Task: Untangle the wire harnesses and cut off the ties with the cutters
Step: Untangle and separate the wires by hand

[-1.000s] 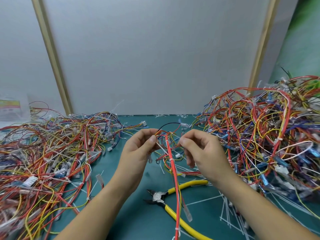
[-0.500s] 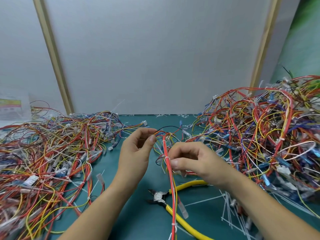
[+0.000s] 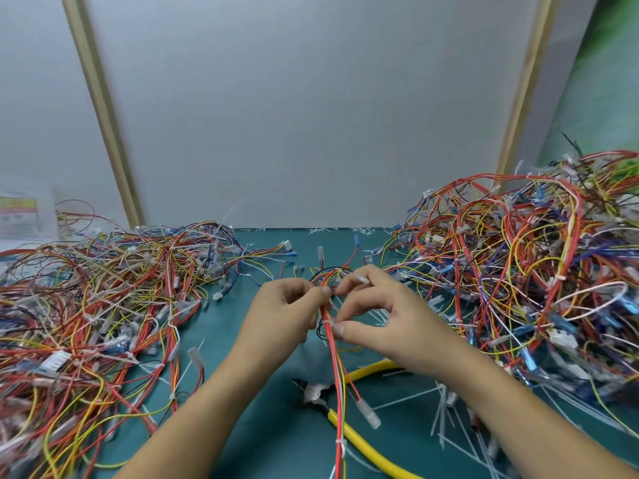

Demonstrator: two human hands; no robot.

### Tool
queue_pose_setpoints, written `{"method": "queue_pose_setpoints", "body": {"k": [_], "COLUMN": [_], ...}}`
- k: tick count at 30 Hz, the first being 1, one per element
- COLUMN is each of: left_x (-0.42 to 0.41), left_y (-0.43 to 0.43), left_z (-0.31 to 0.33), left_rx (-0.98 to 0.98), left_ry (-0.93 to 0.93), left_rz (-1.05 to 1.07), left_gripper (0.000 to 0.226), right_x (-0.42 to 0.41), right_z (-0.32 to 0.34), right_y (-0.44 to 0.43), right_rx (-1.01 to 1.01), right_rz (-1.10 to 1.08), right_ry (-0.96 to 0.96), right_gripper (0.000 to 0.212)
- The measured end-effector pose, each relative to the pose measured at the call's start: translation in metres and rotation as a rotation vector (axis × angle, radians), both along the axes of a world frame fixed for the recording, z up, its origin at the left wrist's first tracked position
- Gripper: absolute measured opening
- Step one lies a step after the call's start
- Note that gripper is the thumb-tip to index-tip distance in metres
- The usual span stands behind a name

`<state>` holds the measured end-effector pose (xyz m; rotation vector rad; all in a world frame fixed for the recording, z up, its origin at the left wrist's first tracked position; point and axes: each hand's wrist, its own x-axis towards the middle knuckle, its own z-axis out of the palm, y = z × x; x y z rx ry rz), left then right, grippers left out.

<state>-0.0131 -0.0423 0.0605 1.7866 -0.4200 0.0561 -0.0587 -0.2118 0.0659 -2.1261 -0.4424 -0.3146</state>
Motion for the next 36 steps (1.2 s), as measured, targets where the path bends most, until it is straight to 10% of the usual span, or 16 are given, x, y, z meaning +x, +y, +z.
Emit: {"method": "queue_pose_setpoints", "body": {"k": [10,36], "left_x": [0.006,0.011], "left_y": [0.001,0.001], "left_z": [-0.006,-0.012], "left_rx": [-0.115,-0.146], "left_ry": [0.384,0.348], "left_rz": [-0.142,-0.121], "left_gripper": [0.028,0.036], "right_x": [-0.004,-0.002], "right_z": [-0.002,-0.021], "right_y": [0.005,0.023], "right_rx": [-0.093,0.067], "right_rz": [0.150,0.054], "right_ry": [0.092,-0.023], "right_gripper": [0.013,0.032]}}
